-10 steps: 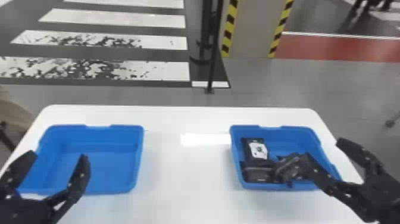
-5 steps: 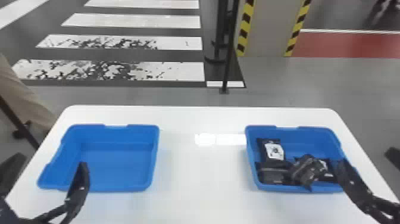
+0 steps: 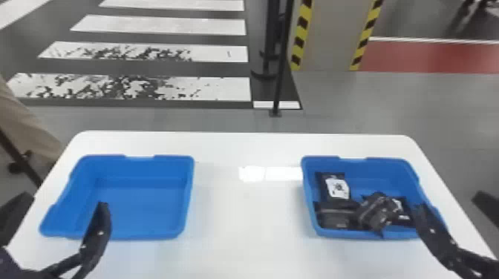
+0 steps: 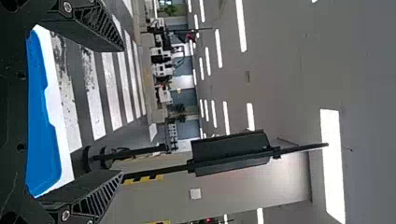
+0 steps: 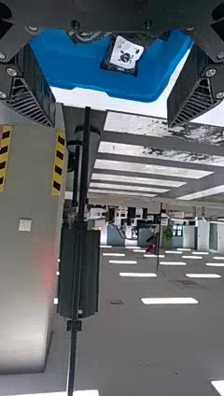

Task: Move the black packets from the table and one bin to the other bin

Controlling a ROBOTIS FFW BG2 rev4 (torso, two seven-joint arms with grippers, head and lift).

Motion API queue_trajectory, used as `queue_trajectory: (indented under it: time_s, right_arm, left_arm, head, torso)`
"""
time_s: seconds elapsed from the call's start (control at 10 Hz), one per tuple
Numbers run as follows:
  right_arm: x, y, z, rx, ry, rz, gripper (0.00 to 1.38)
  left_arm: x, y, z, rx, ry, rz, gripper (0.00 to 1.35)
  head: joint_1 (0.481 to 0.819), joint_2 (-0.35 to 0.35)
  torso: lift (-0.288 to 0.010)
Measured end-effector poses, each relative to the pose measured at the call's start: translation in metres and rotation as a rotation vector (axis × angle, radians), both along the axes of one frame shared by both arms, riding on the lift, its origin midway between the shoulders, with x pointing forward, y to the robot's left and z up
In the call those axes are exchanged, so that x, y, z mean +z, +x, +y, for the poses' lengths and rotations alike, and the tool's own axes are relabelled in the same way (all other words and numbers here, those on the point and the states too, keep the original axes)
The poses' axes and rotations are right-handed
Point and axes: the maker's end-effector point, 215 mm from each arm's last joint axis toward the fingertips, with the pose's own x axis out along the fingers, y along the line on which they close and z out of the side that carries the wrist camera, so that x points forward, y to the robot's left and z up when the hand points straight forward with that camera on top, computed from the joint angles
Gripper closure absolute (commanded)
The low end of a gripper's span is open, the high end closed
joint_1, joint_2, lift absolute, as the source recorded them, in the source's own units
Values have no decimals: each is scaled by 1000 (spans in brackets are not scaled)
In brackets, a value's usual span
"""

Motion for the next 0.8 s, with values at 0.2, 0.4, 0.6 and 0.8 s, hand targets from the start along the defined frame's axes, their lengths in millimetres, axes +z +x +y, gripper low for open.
queue_trajectory:
  time_s: [0.2,0.4,0.6,0.8]
  right_arm:
    - [-3,0,1,3,4,14,140]
    - [-6,1,4,13,6,34,140]
    - [-11,3,15,42,11,59,140]
    - [-12,5,24,64,15,63,140]
  left_arm:
    - [-8,4,-5,-6,-35,47,102]
    - [-19,8,-10,-13,-94,89,101]
    - [-21,9,-13,-17,-107,97,101]
    - [-23,10,-14,-18,-111,103,101]
  head:
    - [695,-57]
    - [695,-61]
    - [695,-51]
    - [695,-35]
  torso:
    - [-110]
    - [-110]
    - [-110]
    - [-110]
